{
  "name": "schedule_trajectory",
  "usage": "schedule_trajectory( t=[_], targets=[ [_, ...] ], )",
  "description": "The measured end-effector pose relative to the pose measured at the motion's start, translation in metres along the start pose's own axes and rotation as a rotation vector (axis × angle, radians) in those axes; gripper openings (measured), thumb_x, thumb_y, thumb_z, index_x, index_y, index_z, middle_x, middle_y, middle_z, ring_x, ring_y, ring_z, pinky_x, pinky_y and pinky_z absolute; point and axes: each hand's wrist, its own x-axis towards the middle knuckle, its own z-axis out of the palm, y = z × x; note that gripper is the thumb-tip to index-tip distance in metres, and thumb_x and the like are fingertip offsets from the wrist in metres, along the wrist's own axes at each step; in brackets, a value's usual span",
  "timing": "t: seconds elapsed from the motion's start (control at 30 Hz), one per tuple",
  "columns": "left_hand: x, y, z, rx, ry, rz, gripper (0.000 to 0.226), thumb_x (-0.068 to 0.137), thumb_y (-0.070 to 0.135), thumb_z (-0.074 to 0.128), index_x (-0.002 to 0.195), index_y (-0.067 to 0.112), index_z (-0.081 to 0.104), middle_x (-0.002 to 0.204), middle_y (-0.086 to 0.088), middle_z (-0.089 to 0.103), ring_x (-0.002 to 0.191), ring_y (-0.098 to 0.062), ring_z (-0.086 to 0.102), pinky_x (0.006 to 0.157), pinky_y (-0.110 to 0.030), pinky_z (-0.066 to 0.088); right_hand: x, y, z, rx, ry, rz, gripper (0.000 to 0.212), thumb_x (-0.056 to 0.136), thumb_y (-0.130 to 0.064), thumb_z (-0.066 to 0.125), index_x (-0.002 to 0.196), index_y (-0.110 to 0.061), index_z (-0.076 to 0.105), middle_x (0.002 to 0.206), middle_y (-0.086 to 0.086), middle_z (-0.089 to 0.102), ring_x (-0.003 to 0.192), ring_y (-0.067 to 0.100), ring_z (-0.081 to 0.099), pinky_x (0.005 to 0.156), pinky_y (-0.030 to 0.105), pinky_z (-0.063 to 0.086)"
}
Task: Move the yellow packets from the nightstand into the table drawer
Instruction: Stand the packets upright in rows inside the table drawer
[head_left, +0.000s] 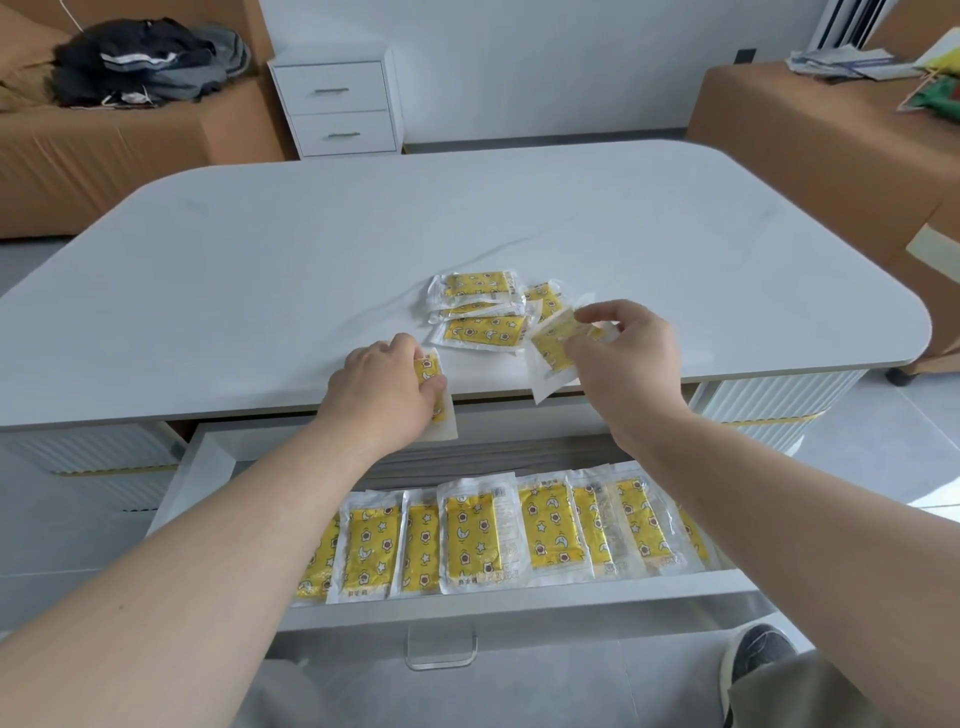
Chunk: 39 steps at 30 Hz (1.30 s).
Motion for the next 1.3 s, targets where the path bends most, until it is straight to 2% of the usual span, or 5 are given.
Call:
schedule_trajectory(
  t=[0.23,0.33,0.5,1.0,1.3],
  targets=[
    [-0.001,0.002,-0.005,0.042,0.066,-0.003,0.059,0.093,0.053,0.061,0.138,0.016,0.049,0.129,-0.01,0.052,0.123,-0.03,0.046,0.098,-0.042,0.043,-0.004,-0.005,0.0,0.118,0.096,-0.08,0.039,0.085,-0.008,0.058,0.112,-0.034,0.049,0.118,-0.012,0.05,0.106,0.02,0.061,0.077,0.039,0.056],
    [-0.002,0.004,-0.008,-0.049,0.078,0.016,0.051,0.093,0.045,0.064,0.135,0.018,0.052,0.128,-0.006,0.053,0.119,-0.027,0.05,0.096,-0.041,0.046,-0.005,-0.005,0.0,0.225,0.013,-0.014,0.053,0.086,0.001,0.06,0.119,-0.038,0.05,0.127,-0.011,0.059,0.086,0.011,0.068,0.062,0.028,0.06],
    [-0.005,0.002,-0.021,-0.313,-0.054,-0.006,0.014,0.095,0.032,0.067,0.106,0.025,0.062,0.101,0.004,0.063,0.087,-0.016,0.058,0.066,-0.028,0.042,-0.006,-0.004,0.007,0.403,-0.174,0.146,0.069,0.078,0.015,0.067,0.121,-0.037,0.056,0.103,0.001,0.072,0.089,0.026,0.075,0.081,0.051,0.062],
    [-0.023,-0.029,0.01,-0.058,-0.698,0.059,0.01,0.089,0.032,0.075,0.095,0.028,0.068,0.098,0.008,0.071,0.093,-0.014,0.069,0.088,-0.036,0.057,-0.021,-0.001,0.022,0.445,-0.51,0.321,0.027,0.083,0.008,0.074,0.104,-0.007,0.068,0.101,0.017,0.077,0.091,0.035,0.076,0.083,0.045,0.062],
    [-0.018,-0.033,0.055,-0.096,-0.67,0.119,0.039,0.09,0.043,0.071,0.117,0.017,0.061,0.113,0.007,0.066,0.103,-0.017,0.063,0.091,-0.033,0.053,-0.025,0.006,0.023,0.24,-0.684,0.285,0.042,0.082,0.019,0.066,0.115,-0.007,0.067,0.104,0.014,0.077,0.094,0.034,0.075,0.084,0.053,0.061]
  ],
)
